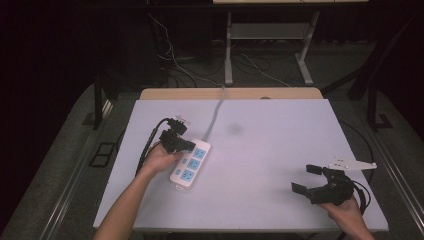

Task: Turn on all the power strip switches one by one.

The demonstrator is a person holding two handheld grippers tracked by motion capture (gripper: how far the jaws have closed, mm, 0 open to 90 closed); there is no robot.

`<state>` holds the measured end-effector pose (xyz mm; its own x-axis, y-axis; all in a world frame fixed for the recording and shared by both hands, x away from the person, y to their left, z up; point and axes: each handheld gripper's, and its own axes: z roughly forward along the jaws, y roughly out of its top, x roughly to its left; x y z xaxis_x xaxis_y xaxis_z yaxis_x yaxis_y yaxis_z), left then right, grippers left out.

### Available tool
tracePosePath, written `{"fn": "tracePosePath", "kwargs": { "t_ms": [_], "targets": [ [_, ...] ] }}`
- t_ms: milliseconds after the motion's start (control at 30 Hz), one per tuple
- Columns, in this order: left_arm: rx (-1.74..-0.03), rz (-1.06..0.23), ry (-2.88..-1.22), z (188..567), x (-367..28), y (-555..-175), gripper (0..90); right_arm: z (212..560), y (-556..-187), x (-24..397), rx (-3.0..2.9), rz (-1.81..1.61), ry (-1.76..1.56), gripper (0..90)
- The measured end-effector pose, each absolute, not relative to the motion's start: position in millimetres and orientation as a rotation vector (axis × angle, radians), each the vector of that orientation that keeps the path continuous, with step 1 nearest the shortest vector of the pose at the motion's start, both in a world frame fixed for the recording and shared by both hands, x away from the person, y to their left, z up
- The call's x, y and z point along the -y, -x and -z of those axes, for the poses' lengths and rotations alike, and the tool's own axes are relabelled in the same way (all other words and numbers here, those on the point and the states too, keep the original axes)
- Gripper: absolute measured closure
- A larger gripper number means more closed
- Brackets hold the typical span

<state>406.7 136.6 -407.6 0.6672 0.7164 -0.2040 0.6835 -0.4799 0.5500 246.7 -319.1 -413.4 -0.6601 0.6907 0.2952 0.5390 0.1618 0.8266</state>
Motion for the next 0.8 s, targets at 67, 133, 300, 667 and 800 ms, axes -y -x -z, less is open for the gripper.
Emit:
{"fn": "tracePosePath", "kwargs": {
  "t_ms": [67, 133, 300, 667, 800],
  "targets": [
    [-1.079, -0.085, -2.279, 407.2, -136.5, -407.2, 90.0, 413.4, -247.0, 319.3, -2.274, -1.514, -1.215, 0.6],
    [-1.082, -0.091, -2.283, 406.6, -137.4, -407.9, 90.0, 413.4, -247.0, 319.6, -2.274, -1.514, -1.217, 0.6],
    [-1.072, -0.102, -2.235, 399.6, -144.3, -407.1, 89.6, 413.9, -247.6, 320.7, -2.272, -1.515, -1.225, 0.6],
    [-1.038, -0.160, -2.150, 373.5, -158.7, -398.1, 51.3, 414.5, -248.1, 320.2, -2.272, -1.514, -1.225, 0.6],
    [-1.056, -0.181, -2.136, 366.6, -162.8, -389.8, 29.1, 414.4, -248.2, 320.2, -2.270, -1.517, -1.226, 0.6]
  ]
}}
